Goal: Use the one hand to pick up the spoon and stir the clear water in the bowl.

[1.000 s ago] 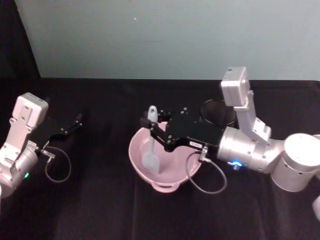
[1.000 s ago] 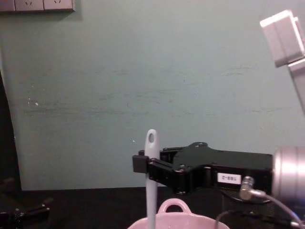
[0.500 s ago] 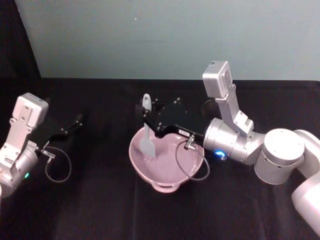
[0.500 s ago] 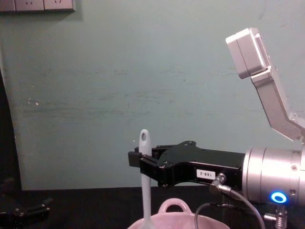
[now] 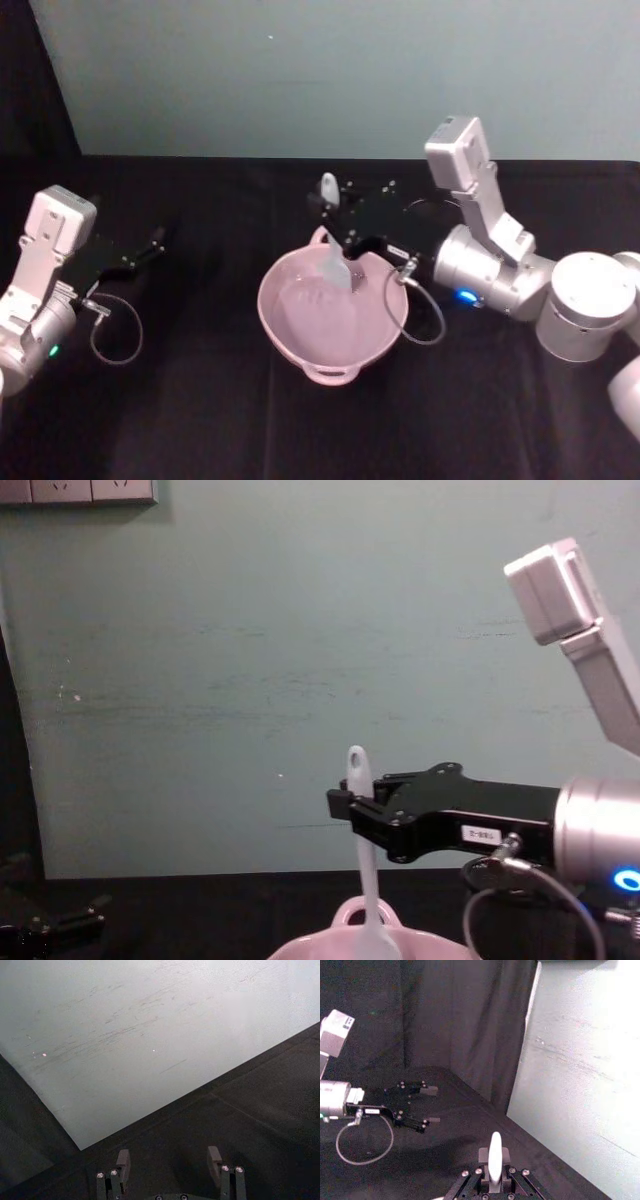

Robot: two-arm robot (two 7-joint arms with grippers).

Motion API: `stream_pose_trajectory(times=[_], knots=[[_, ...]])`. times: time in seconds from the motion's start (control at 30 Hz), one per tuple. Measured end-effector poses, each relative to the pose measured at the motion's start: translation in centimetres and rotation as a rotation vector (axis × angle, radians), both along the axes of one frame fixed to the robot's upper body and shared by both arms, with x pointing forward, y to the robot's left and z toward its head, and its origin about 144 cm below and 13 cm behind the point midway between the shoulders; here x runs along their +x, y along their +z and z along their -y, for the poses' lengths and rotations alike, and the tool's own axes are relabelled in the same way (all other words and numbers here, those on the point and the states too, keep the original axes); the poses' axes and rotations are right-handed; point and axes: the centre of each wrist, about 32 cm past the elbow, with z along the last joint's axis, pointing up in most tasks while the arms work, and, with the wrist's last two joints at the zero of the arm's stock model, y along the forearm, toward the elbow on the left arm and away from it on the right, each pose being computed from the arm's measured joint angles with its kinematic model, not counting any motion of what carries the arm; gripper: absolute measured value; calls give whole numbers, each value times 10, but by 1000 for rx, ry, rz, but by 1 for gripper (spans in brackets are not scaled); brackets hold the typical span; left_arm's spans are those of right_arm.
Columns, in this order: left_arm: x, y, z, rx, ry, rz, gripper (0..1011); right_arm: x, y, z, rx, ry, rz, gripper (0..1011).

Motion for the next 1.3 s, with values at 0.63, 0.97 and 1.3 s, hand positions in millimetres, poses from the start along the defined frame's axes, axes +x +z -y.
stream_pose_trajectory(times=[0.63, 0.97, 1.3], knots=[[0, 0, 0, 0, 0, 0, 1011, -25, 2, 6, 35, 126, -49, 127], [0, 0, 0, 0, 0, 0, 1011, -19, -4, -17, 77, 131, -53, 129], [0, 0, 0, 0, 0, 0, 1011, -3, -15, -31, 88, 31, 0, 127]])
